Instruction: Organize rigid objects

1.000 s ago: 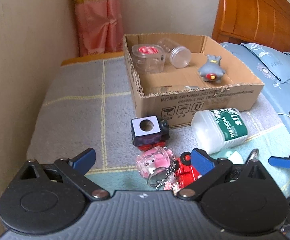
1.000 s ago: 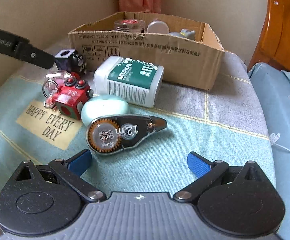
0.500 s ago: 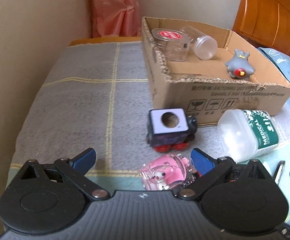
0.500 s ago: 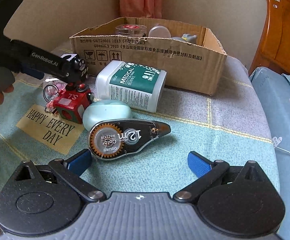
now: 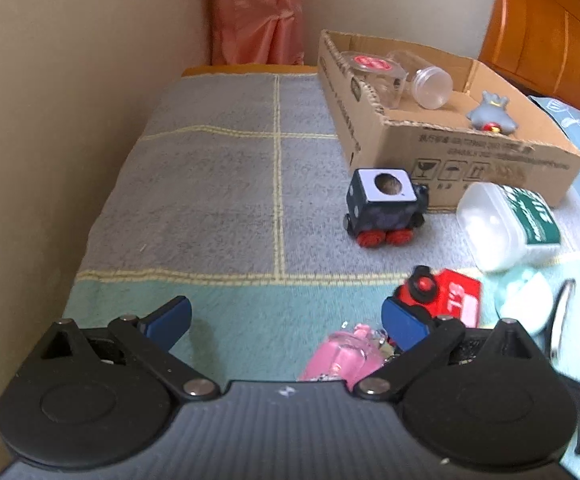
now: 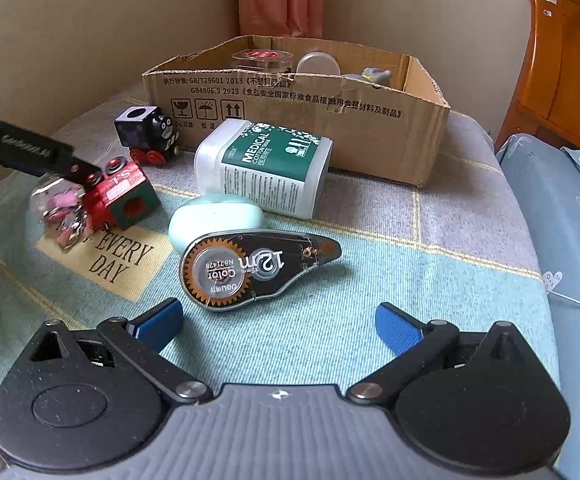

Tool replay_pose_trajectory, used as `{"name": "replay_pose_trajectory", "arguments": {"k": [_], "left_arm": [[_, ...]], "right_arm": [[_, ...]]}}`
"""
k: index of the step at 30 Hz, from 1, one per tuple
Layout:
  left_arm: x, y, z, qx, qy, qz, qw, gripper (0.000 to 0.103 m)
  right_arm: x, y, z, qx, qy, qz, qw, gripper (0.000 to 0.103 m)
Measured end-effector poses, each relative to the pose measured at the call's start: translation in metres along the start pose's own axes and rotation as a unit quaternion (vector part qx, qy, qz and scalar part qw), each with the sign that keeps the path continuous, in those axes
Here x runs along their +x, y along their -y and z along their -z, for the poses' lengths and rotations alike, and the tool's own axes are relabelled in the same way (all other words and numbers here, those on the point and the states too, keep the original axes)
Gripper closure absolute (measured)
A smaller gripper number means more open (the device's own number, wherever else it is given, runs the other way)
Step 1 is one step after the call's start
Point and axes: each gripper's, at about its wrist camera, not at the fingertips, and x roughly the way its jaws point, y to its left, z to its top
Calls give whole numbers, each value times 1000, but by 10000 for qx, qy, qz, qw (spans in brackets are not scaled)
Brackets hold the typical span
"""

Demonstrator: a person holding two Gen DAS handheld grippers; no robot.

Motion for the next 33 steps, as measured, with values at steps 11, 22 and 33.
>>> {"name": "replay_pose_trajectory", "arguments": {"k": [11, 22, 33], "left_arm": [[-32, 7, 21, 605, 290, 335, 9972, 3], [-23, -10, 36, 336, 56, 75, 9994, 3], [-21, -34, 37, -94, 56, -220, 9997, 4]], "right_arm": [[-3, 2, 4, -92, -57, -76, 9999, 0], [-4, -1, 2, -114, -107, -61, 9999, 0], [-33, -41, -42, -1620, 514, -801, 9822, 3]]}}
